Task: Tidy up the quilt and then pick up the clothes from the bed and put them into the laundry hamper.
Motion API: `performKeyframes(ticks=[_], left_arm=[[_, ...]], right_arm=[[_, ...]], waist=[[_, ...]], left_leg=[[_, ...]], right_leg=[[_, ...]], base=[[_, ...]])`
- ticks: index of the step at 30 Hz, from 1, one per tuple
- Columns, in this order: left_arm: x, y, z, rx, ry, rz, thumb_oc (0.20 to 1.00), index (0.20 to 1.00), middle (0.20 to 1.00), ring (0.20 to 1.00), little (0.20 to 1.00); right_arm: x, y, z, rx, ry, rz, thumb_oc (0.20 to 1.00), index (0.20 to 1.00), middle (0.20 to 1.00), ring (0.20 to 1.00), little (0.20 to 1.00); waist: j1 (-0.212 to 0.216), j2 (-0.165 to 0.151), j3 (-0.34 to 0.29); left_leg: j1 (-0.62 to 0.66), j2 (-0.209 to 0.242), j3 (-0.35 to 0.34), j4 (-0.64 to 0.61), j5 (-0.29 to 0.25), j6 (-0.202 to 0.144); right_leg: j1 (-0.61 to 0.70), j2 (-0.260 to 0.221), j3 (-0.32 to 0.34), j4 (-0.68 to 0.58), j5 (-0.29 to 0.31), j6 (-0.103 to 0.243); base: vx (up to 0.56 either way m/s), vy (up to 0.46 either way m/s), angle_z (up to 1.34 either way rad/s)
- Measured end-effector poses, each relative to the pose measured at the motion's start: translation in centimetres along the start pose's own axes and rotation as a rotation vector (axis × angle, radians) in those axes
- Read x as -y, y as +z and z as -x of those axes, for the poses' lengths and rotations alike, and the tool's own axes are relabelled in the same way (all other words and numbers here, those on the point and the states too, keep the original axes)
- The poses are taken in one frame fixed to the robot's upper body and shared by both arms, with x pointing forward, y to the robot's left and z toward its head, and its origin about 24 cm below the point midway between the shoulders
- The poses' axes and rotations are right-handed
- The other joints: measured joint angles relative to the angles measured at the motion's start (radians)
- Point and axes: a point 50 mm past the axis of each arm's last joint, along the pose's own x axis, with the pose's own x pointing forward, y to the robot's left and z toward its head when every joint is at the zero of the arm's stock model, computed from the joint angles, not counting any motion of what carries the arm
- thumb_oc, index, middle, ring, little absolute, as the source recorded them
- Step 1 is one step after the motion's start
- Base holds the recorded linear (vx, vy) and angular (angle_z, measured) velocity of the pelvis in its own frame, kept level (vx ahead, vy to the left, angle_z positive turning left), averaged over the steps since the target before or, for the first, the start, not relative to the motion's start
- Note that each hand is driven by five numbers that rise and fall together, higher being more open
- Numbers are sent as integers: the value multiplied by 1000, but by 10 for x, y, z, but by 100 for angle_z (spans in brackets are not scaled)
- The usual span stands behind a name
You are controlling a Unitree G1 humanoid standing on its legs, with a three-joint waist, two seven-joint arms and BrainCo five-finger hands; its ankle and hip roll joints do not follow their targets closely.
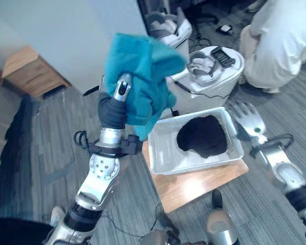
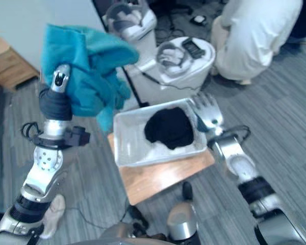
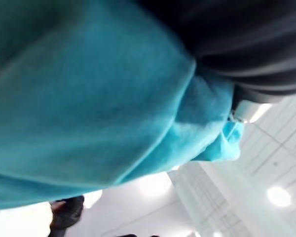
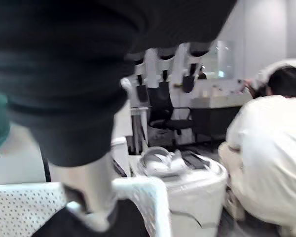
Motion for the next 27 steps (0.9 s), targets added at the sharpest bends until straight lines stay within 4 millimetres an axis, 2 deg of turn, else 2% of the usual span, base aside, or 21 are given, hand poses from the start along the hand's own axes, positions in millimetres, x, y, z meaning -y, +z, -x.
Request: performKeyframes(ticks=[1, 2, 4, 5, 6, 8, 10, 12, 13, 17, 18, 19, 21, 25, 27], left_arm=[[-1, 4, -9, 41, 19, -51, 200, 200, 200, 200, 200], [-1, 1, -14, 47, 32, -82, 200, 200, 200, 200, 200], [2, -20, -25, 4, 54, -182, 200, 200, 200, 200, 200], [2, -44, -30, -83, 55, -261, 200, 200, 200, 200, 200], [1, -56, -28, -137, 55, -296, 200, 200, 200, 200, 200], [0, -94, -13, -322, 48, -392, 200, 200, 200, 200, 200], [4, -120, 6, -474, 42, -422, 200, 200, 200, 200, 200], [6, -132, 22, -554, 35, -433, 200, 200, 200, 200, 200], [10, -142, 37, -624, 20, -444, 200, 200, 200, 200, 200], [7, -155, 71, -751, 20, -457, 200, 200, 200, 200, 200], [6, -158, 81, -787, 24, -455, 1000, 1000, 1000, 1000, 1000], [4, -160, 97, -838, 38, -442, 1000, 1000, 1000, 1000, 1000], [1, -163, 114, -915, 58, -406, 1000, 1000, 1000, 1000, 1000], [-17, -165, 137, -1018, 164, -329, 1000, 1000, 1000, 1000, 1000], [-26, -165, 141, -1039, 232, -312, 1000, 1000, 1000, 1000, 1000]], right_arm=[[-14, -16, 21, -86, 65, -43, 1000, 1000, 1000, 1000, 1000], [-20, -24, 31, -132, 93, -69, 1000, 1000, 1000, 1000, 1000], [-43, -42, 64, -238, 202, -115, 1000, 1000, 1000, 1000, 1000], [-55, -51, 82, -301, 262, -138, 1000, 1000, 1000, 1000, 1000], [-60, -55, 91, -327, 289, -145, 1000, 1000, 1000, 1000, 1000], [-71, -61, 114, -385, 352, -171, 1000, 1000, 1000, 1000, 1000], [-81, -61, 138, -418, 421, -194, 1000, 1000, 1000, 1000, 1000], [-87, -58, 151, -444, 459, -221, 1000, 1000, 1000, 1000, 1000], [-98, -55, 164, -461, 516, -229, 1000, 1000, 1000, 1000, 1000], [-122, -44, 182, -525, 618, -282, 1000, 1000, 1000, 1000, 1000], [-126, -42, 188, -547, 643, -287, 1000, 1000, 1000, 1000, 1000], [-133, -42, 194, -580, 676, -294, 1000, 1000, 1000, 1000, 1000], [-138, -42, 200, -614, 703, -309, 1000, 1000, 1000, 1000, 1000], [-142, -39, 192, -632, 705, -343, 1000, 1000, 1000, 1000, 1000], [-143, -38, 191, -631, 706, -349, 1000, 1000, 1000, 1000, 1000]], waist=[[-37, -24, -3], [-55, -33, -6], [-112, -68, -27], [-119, -83, -36], [-140, -94, -42], [-182, -103, -57], [-195, -104, -56], [-208, -105, -55], [-206, -109, -52], [-193, -107, -39], [-180, -104, -33], [-166, -99, -30], [-149, -94, -25], [-123, -87, -22], [-122, -87, -22]], left_leg=[[6, 2, 8, 0, -2, -1], [8, -2, 11, 1, 1, 2], [18, 3, 31, 0, -12, -8], [23, 4, 39, -1, -20, -9], [25, 4, 52, 0, -22, -11], [20, 2, 78, -1, -23, -11], [9, 3, 97, 0, -23, -11], [5, 7, 105, -1, -21, -12], [-12, 8, 113, 0, -18, -12], [-35, 12, 113, -1, -13, -17], [-35, 14, 113, -1, -13, -17], [-36, 15, 111, -1, -13, -17], [-34, 15, 111, -1, -13, -17], [-27, 14, 107, -1, -13, -18], [-20, 14, 99, -1, -13, -18]], right_leg=[[-6, 1, 15, 0, 0, 0], [-1, 0, 18, 0, 0, 0], [-5, 1, 30, 0, -1, 1], [-4, 2, 41, 0, -4, 6], [-12, 4, 54, 0, -6, 8], [-39, 4, 79, -5, -6, 8], [-64, 9, 103, -3, -4, 9], [-76, 12, 108, -5, -4, 10], [-94, 15, 119, -4, 0, 10], [-126, 14, 119, -5, 5, 15], [-126, 15, 119, -6, 5, 15], [-126, 16, 117, -6, 5, 14], [-124, 15, 116, -6, 5, 14], [-109, 14, 104, -6, 3, 12], [-97, 17, 96, -5, 1, 9]], base=[[43, -16, -25], [34, -22, -33], [8, -17, -25], [-21, -4, -34], [-40, -10, -44], [-55, -15, -37], [-67, -37, -33], [-74, -34, -23], [-85, -33, -24], [-62, -32, -4], [0, 0, 0], [0, 0, 0], [7, -1, 4], [14, -4, 6], [32, -30, 16]])
